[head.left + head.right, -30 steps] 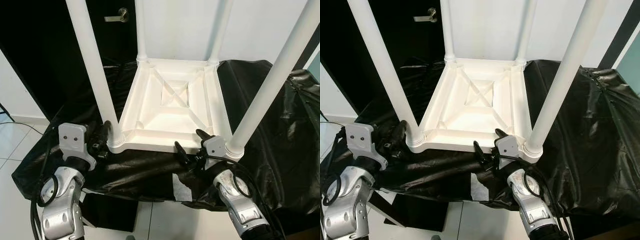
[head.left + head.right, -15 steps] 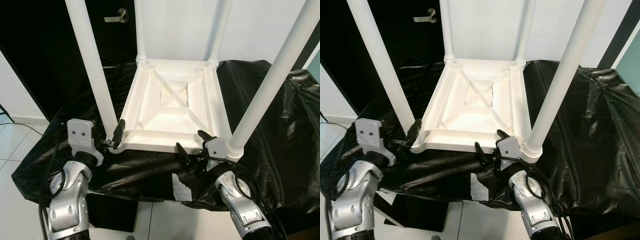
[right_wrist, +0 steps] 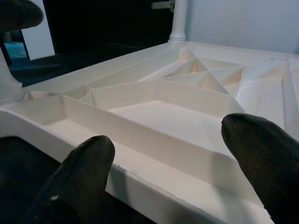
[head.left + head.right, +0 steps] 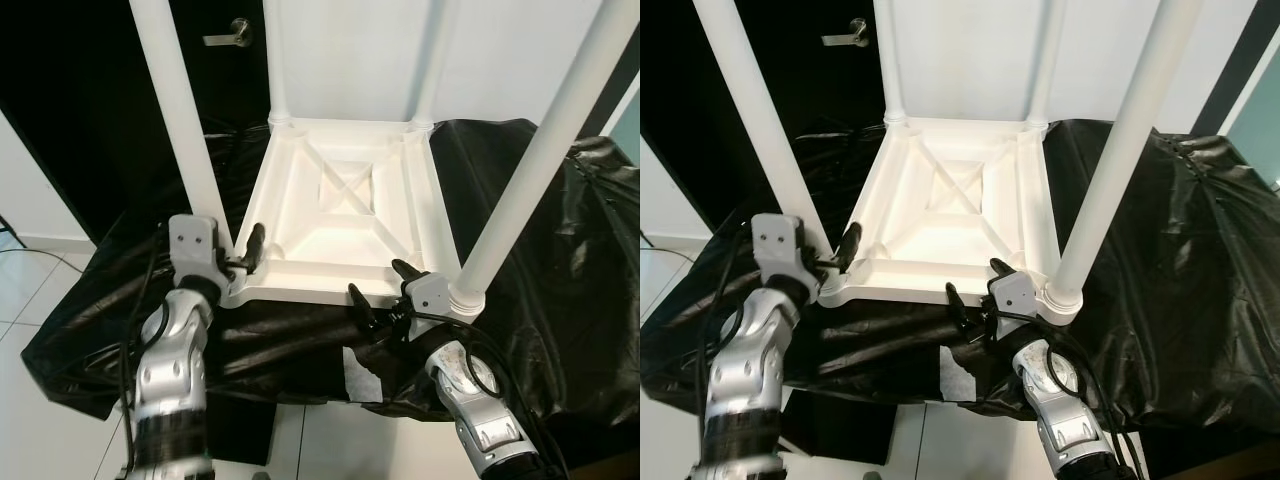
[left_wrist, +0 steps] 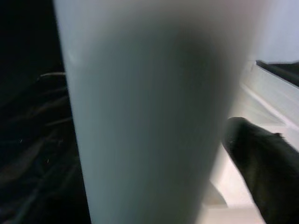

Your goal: Building children table

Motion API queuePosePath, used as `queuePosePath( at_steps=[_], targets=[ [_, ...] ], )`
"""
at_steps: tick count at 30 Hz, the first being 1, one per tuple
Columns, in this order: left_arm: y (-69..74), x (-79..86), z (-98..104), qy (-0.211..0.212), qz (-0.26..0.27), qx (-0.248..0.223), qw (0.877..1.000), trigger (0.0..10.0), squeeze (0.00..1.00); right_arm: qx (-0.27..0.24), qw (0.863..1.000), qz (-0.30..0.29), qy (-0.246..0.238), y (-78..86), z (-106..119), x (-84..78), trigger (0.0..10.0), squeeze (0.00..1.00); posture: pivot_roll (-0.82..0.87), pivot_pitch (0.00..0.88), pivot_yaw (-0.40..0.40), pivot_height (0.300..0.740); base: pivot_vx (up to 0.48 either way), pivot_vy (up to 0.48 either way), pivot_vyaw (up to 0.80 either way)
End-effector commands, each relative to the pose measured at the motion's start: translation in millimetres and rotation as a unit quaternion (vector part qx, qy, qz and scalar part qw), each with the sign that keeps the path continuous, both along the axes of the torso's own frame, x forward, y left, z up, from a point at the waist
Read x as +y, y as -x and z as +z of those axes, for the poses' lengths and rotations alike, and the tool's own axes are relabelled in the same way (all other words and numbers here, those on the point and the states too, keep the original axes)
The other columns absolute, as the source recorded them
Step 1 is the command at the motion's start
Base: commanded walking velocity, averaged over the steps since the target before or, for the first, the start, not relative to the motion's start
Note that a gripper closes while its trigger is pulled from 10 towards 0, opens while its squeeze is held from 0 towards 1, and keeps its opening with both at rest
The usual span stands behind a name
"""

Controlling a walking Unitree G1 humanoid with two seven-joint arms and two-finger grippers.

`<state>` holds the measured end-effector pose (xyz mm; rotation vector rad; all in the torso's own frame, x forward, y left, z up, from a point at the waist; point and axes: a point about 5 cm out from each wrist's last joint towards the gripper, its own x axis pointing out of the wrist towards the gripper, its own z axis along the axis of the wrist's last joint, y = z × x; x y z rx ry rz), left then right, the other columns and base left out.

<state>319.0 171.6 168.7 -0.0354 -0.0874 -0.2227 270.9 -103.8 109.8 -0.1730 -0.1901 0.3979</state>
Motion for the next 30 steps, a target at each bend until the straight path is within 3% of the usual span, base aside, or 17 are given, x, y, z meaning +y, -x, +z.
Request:
queuePosePath(
  at_steps=[1,2,5,6,7,8,12,13,14,15,18,20,24,28,29,30],
  targets=[
    [-4.4,4.5,-6.0,0.016,0.024,0.008,1.0,1.0,0.0,-0.001,1.0,0.001,0.003,-0.4,1.7,1.6,10.0,0.0,-0.01,0.0,0.001,0.74,0.0,0.0,0.0],
    [-8.7,6.2,-6.9,0.013,0.025,0.009,1.0,0.0,0.0,0.0,1.0,0.002,0.005,0.3,1.6,2.6,10.0,0.0,-0.01,0.0,0.001,0.74,0.0,0.0,0.0],
    [-11.7,7.2,-7.8,0.014,0.023,0.01,1.0,0.0,0.0,0.0,1.0,0.002,0.008,0.9,1.3,3.2,10.0,0.0,-0.01,0.0,-0.002,0.74,0.0,0.0,0.0],
    [-17.3,6.2,-9.8,0.011,0.02,0.013,1.0,1.0,0.0,0.002,1.0,0.006,0.017,2.7,0.4,5.0,10.0,0.0,-0.01,0.0,-0.001,0.74,0.0,0.0,0.0],
    [-17.3,6.2,-9.8,0.011,0.02,0.013,1.0,1.0,0.0,0.002,1.0,0.006,0.017,2.7,0.4,5.0,10.0,0.0,-0.01,0.0,-0.001,0.74,0.0,0.0,0.0],
    [-19.0,5.2,-11.0,0.008,0.02,0.018,1.0,10.0,0.0,0.001,1.0,0.007,0.021,3.5,0.3,5.9,10.0,0.0,-0.01,0.0,0.001,0.74,0.0,0.0,0.0],
    [-19.9,3.4,-11.6,0.006,0.018,0.02,1.0,10.0,0.0,0.0,1.0,0.009,0.027,4.7,0.4,6.6,10.0,0.0,-0.02,0.0,0.004,0.74,0.0,0.0,0.0],
    [-20.8,0.8,-12.1,0.007,0.015,0.02,1.0,3.0,0.0,-0.002,0.999,0.012,0.039,6.1,0.3,7.0,10.0,0.0,-0.02,0.0,0.005,0.74,0.0,0.0,0.0],
    [-20.8,0.8,-12.1,0.007,0.015,0.02,1.0,3.0,0.0,-0.002,0.999,0.012,0.039,6.1,0.3,7.0,10.0,0.0,-0.02,0.0,0.005,0.74,0.0,0.0,0.0],
    [-20.2,-3.2,-11.4,0.021,0.001,0.016,1.0,0.0,0.0,-0.003,0.998,0.011,0.054,7.1,-0.1,6.9,10.0,0.0,-0.02,0.0,0.009,0.74,0.0,0.0,0.0],
    [-22.2,-7.7,-11.0,0.025,-0.004,0.015,1.0,0.0,0.0,-0.008,0.997,0.014,0.079,9.1,-0.1,6.6,10.0,0.0,-0.02,0.0,0.01,0.74,0.0,0.0,0.0],
    [-25.2,-9.2,-10.4,0.019,-0.004,0.015,1.0,10.0,0.0,-0.011,0.996,0.012,0.09,10.0,0.7,5.3,10.0,0.0,-0.03,0.0,0.015,0.74,0.0,0.0,0.0],
    [-26.3,-9.3,-8.4,0.019,-0.005,0.013,1.0,10.0,0.0,-0.014,0.994,0.008,0.104,10.0,0.5,3.2,10.0,0.0,-0.03,0.0,0.017,0.74,0.0,0.0,0.0],
    [-27.1,-8.7,-7.3,0.024,-0.002,0.011,1.0,10.0,0.0,-0.019,0.988,-0.007,0.154,9.3,-1.1,-3.2,10.0,0.0,-0.03,0.0,0.02,0.74,0.0,0.0,0.0],
    [-27.6,-8.3,-7.4,0.03,-0.002,0.012,0.999,10.0,0.0,-0.024,0.981,-0.014,0.194,9.4,-1.4,-7.8,10.0,0.0,-0.03,0.0,0.021,0.74,0.0,0.0,0.0],
    [-27.6,-8.3,-7.4,0.03,-0.002,0.012,0.999,10.0,0.0,-0.024,0.981,-0.014,0.194,9.4,-1.4,-7.8,10.0,0.0,-0.03,0.0,0.021,0.74,0.0,0.0,0.0]
  ],
)
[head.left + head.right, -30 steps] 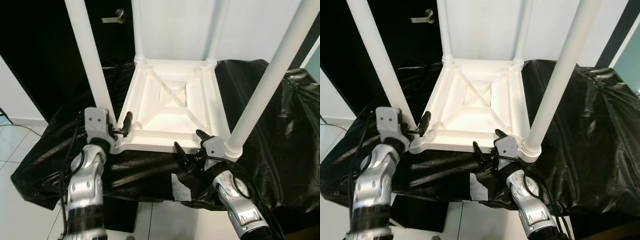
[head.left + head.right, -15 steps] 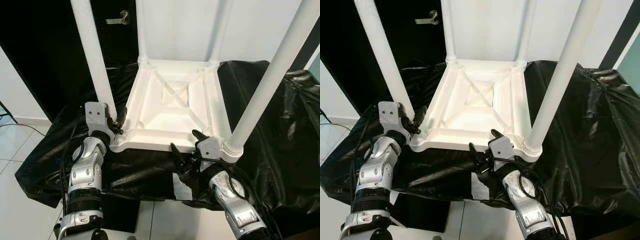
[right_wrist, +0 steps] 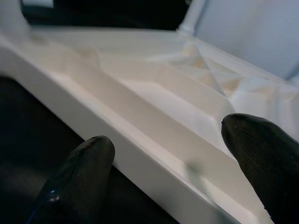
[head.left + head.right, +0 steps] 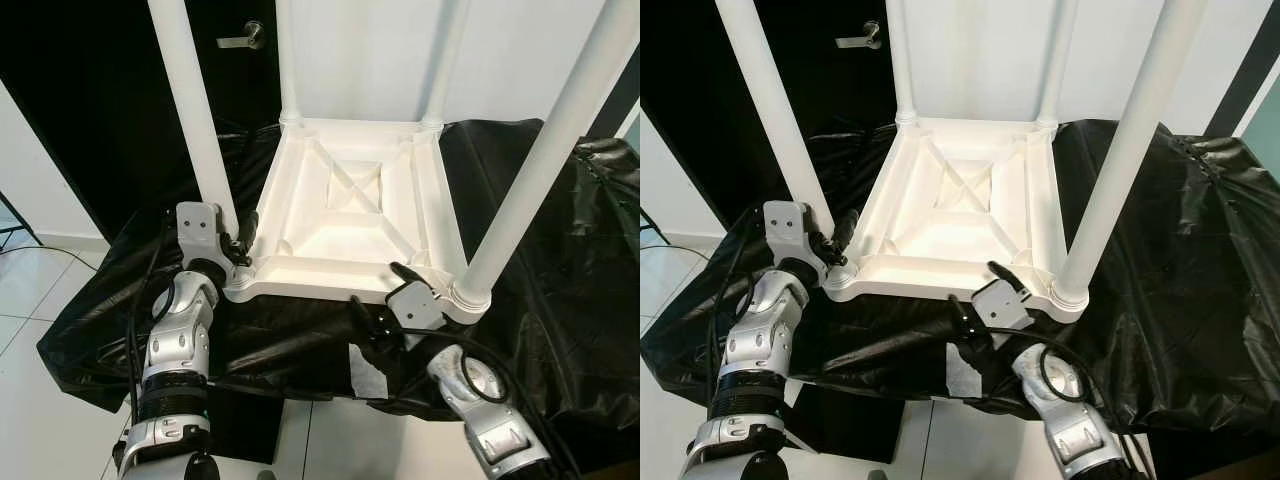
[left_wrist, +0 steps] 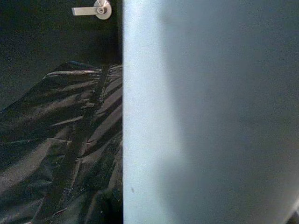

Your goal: Building children table

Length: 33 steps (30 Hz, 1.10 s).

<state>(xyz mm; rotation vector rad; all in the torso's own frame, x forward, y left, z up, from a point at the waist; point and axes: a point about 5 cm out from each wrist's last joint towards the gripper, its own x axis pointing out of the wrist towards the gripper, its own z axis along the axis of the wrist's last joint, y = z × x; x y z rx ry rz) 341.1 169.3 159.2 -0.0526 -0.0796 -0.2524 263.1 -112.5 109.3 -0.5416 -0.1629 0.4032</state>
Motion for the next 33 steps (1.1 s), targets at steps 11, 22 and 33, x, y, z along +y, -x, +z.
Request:
queuePosePath(
  at_steps=[11,22,33],
  targets=[
    [-5.1,-8.4,8.5,0.045,0.004,-0.001,0.999,8.0,0.0,0.001,0.995,0.006,0.1,4.8,-3.8,-5.0,10.0,0.0,-0.04,0.0,0.021,0.74,0.0,0.0,0.0],
    [-3.3,-12.8,10.5,0.102,0.009,0.025,0.994,10.0,0.0,-0.02,0.974,0.015,0.225,-5.5,-1.2,-8.7,10.0,0.0,-0.04,0.0,0.017,0.74,0.0,0.0,0.0],
    [1.0,-17.2,10.8,0.127,0.004,0.032,0.991,10.0,0.0,-0.055,0.952,0.013,0.299,-15.5,1.8,-8.8,10.0,0.0,-0.03,0.0,0.013,0.74,0.0,0.0,0.0]
  ],
)
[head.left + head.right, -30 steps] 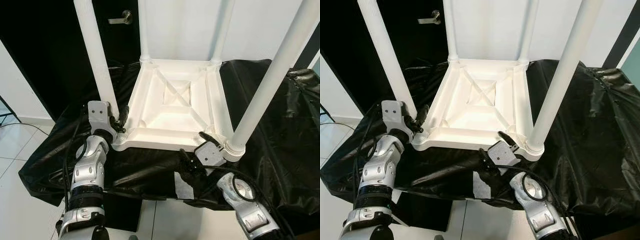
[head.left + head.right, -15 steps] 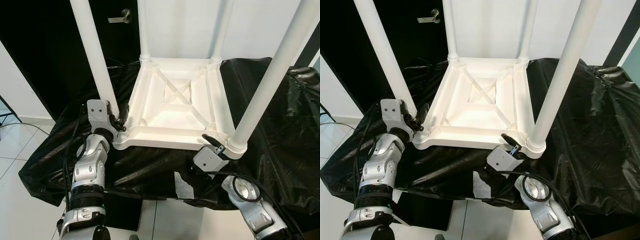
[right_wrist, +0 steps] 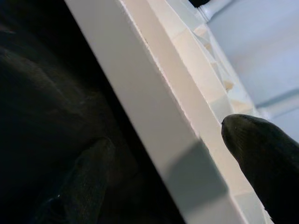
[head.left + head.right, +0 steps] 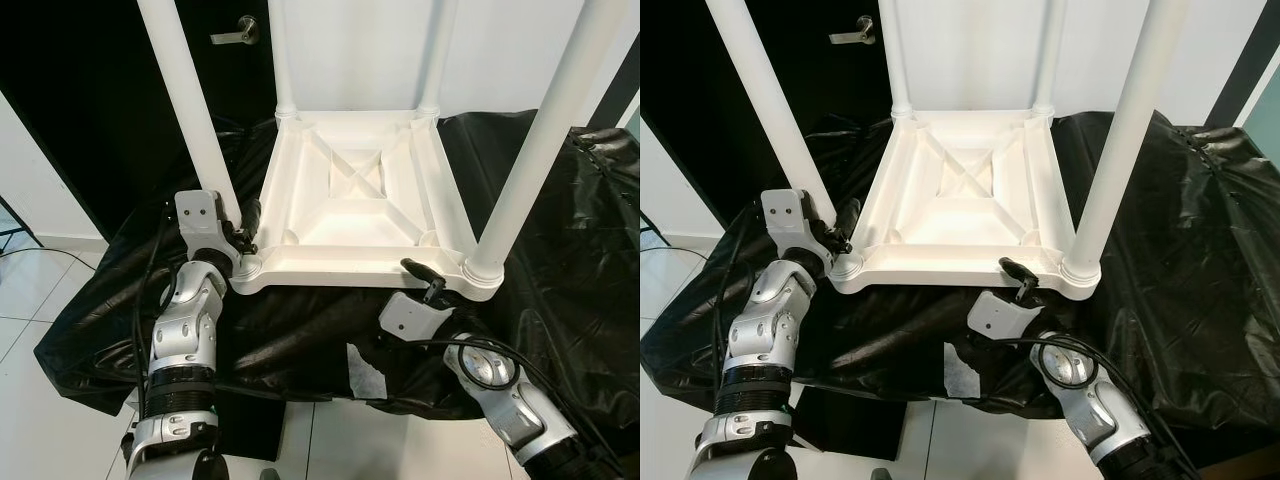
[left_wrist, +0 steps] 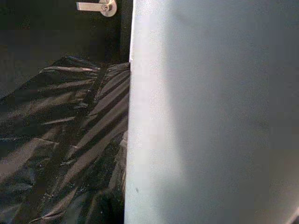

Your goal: Building children table

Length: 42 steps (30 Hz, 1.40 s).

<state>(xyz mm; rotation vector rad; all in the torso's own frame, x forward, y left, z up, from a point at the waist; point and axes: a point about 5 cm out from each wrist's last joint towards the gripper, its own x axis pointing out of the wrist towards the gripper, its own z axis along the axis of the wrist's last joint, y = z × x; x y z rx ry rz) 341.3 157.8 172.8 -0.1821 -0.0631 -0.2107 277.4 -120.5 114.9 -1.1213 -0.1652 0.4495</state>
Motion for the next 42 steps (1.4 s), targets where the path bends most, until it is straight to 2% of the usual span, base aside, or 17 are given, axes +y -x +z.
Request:
queuePosePath(
  at_steps=[1,5,7,10,13,15,23,29,30,31,32,42],
  targets=[
    [1.2,-5.7,-2.8,0.064,-0.013,0.013,0.998,10.0,0.0,-0.001,1.0,-0.003,0.021,-1.1,-3.9,-0.8,10.0,0.0,-0.03,0.0,0.013,0.74,0.0,0.0,0.0],
    [4.8,-8.5,-2.2,0.068,-0.02,0.013,0.997,10.0,0.0,-0.024,0.998,-0.013,0.049,-8.3,-4.6,-1.4,10.0,0.0,-0.02,0.0,0.007,0.74,0.0,0.0,0.0],
    [7.8,-9.8,-1.8,0.073,-0.023,0.013,0.997,10.0,0.0,-0.047,0.996,-0.025,0.078,-17.6,-5.9,-1.7,10.0,0.0,-0.01,0.0,0.005,0.74,0.0,0.0,0.0],
    [7.8,-9.8,-1.8,0.073,-0.023,0.013,0.997,10.0,0.0,-0.047,0.996,-0.025,0.078,-17.6,-5.9,-1.7,10.0,0.0,-0.01,0.0,0.005,0.74,0.0,0.0,0.0],
    [11.4,-10.2,-1.7,0.075,-0.024,0.013,0.997,10.0,0.0,-0.088,0.989,-0.04,0.115,-33.4,-3.7,-1.2,10.0,0.0,0.0,0.0,0.001,0.74,0.0,0.0,0.0],
    [11.4,-10.2,-1.7,0.075,-0.024,0.013,0.997,10.0,0.0,-0.088,0.989,-0.04,0.115,-33.4,-3.7,-1.2,10.0,0.0,0.0,0.0,0.001,0.74,0.0,0.0,0.0],
    [16.9,-15.0,1.1,0.082,-0.036,0.01,0.996,10.0,0.0,-0.127,0.98,-0.044,0.145,-54.8,-0.9,7.5,10.0,0.0,0.01,0.0,-0.006,0.74,0.0,0.0,0.0],
    [19.0,-18.4,2.9,0.087,-0.043,0.008,0.995,10.0,0.0,-0.133,0.979,-0.047,0.145,-60.9,-1.5,13.0,10.0,0.0,0.02,0.0,-0.008,0.74,0.0,0.0,0.0],
    [20.0,-19.9,4.1,0.085,-0.046,0.005,0.995,10.0,0.0,-0.134,0.979,-0.05,0.145,-64.4,-2.2,15.7,3.5,0.0,0.02,0.0,-0.009,0.74,0.0,0.0,0.0],
    [20.0,-19.9,4.1,0.085,-0.046,0.005,0.995,10.0,0.0,-0.134,0.979,-0.05,0.145,-64.4,-2.2,15.7,3.5,0.0,0.02,0.0,-0.009,0.74,0.0,0.0,0.0],
    [20.7,-21.1,5.2,0.086,-0.049,0.004,0.995,10.0,0.0,-0.134,0.979,-0.055,0.141,-67.2,-2.2,17.6,0.0,0.0,0.02,0.0,-0.011,0.74,0.0,0.0,0.0],
    [26.2,-27.6,8.8,0.077,-0.079,-0.003,0.994,10.0,0.0,-0.133,0.98,-0.062,0.133,-71.4,-7.6,22.7,0.0,0.0,0.03,0.0,-0.017,0.74,0.0,0.0,0.0]
  ],
)
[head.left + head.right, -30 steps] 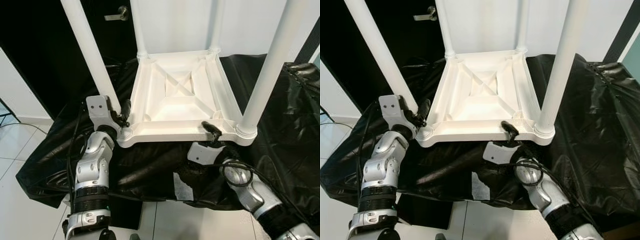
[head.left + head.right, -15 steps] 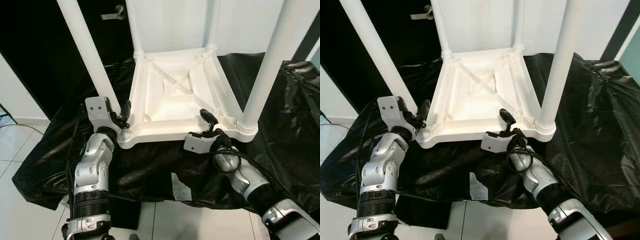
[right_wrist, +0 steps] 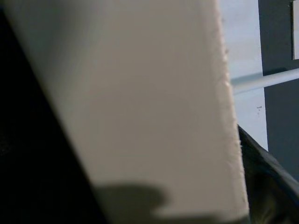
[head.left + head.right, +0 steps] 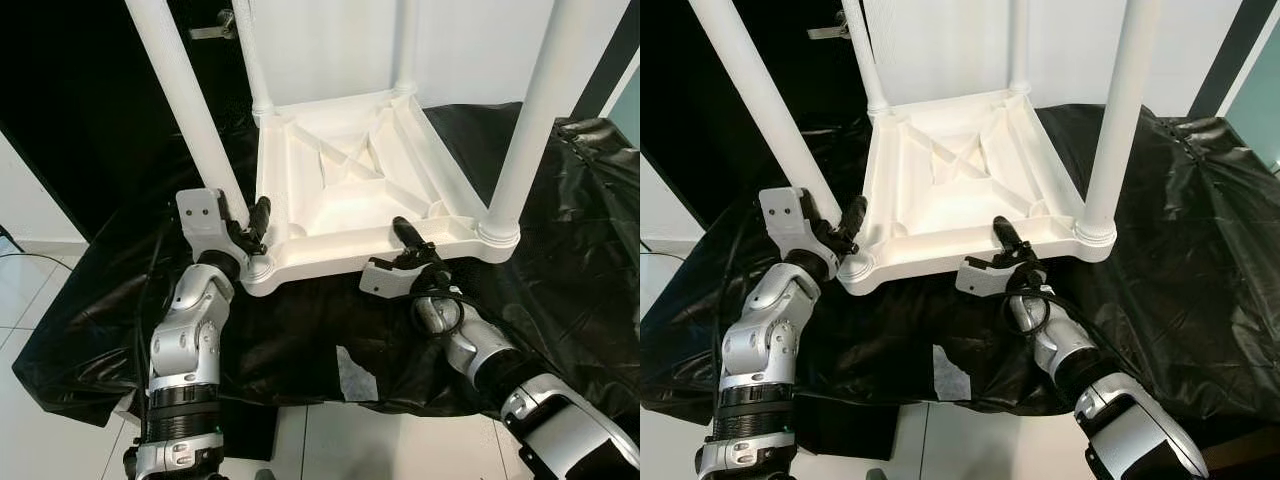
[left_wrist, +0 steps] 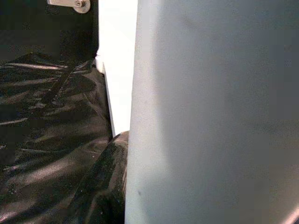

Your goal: Building children table

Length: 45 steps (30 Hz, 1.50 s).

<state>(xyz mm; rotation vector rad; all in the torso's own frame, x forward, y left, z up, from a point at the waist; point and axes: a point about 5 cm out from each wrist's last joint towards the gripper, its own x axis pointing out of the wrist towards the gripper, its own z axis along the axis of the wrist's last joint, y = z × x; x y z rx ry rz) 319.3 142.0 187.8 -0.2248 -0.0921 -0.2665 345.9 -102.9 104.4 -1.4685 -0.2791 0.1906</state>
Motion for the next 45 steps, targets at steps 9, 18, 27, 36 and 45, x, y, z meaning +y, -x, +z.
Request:
queuePosePath(
  at_steps=[9,18,27,36,45],
  targets=[
    [17.3,-10.4,-8.4,0.049,-0.109,0.008,0.993,10.0,1.0,0.004,1.0,-0.006,-0.029,-2.5,1.0,4.5,0.0,0.0,0.03,0.0,-0.021,0.74,0.0,0.0,0.0],
    [68.4,-3.6,-15.0,-0.026,-0.243,-0.003,0.97,10.0,0.0,0.008,0.999,-0.006,-0.04,-1.4,-5.3,8.5,0.0,0.0,0.05,0.0,-0.04,0.74,0.0,0.0,0.0],
    [102.3,-10.3,-16.2,-0.082,-0.322,0.025,0.943,10.0,0.0,-0.001,0.996,-0.013,-0.092,-4.7,5.9,14.9,0.0,0.0,0.06,0.0,-0.064,0.74,0.0,0.0,0.0],
    [143.8,-21.2,-24.5,-0.069,-0.422,0.066,0.902,10.0,0.0,-0.093,0.961,-0.057,-0.255,-4.6,42.3,21.2,10.0,0.0,0.06,0.0,-0.082,0.74,0.0,0.0,0.0],
    [138.4,-22.7,-27.4,-0.076,-0.414,0.07,0.905,10.0,0.0,-0.139,0.923,-0.051,-0.356,-4.2,66.4,16.8,10.0,0.0,0.04,0.0,-0.073,0.74,0.0,0.0,0.0]
  ],
)
